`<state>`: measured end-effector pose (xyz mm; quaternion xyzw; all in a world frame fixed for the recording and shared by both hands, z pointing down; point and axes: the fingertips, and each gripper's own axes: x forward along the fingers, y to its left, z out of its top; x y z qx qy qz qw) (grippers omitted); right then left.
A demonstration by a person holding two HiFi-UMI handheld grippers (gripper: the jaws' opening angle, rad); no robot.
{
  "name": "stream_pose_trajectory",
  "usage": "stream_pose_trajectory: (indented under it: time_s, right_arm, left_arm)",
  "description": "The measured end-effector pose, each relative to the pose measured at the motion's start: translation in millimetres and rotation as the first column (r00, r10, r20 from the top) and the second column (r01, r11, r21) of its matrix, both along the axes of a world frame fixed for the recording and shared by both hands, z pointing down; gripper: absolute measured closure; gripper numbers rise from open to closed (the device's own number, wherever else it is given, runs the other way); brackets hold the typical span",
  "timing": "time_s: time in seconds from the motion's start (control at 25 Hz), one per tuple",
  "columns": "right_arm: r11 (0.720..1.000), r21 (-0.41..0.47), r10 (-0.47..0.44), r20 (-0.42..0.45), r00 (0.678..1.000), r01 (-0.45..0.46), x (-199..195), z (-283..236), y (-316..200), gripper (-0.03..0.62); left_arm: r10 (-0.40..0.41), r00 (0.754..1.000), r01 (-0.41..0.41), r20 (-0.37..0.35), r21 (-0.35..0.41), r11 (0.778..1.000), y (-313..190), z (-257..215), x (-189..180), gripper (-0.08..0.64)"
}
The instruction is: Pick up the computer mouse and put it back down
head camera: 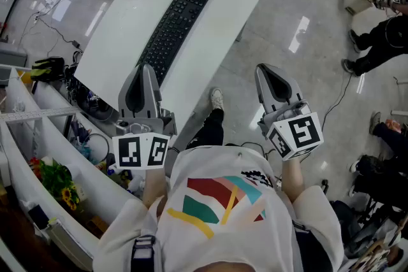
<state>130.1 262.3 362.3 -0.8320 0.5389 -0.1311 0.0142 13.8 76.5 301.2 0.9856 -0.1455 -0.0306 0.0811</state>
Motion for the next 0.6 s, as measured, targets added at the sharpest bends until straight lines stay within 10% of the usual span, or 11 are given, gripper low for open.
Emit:
stream_pose_trajectory:
  time_s: [0.6]
  right_arm:
    - [0.977,0.035,-0.211,0.037,0.977,0.209,98.7,-25.9,-164.9,0.578]
  left_arm:
    - [-0.146,0.989,0.146,-0.01,-0.047,0.988,-114.8,-5.8,85.6,0.517]
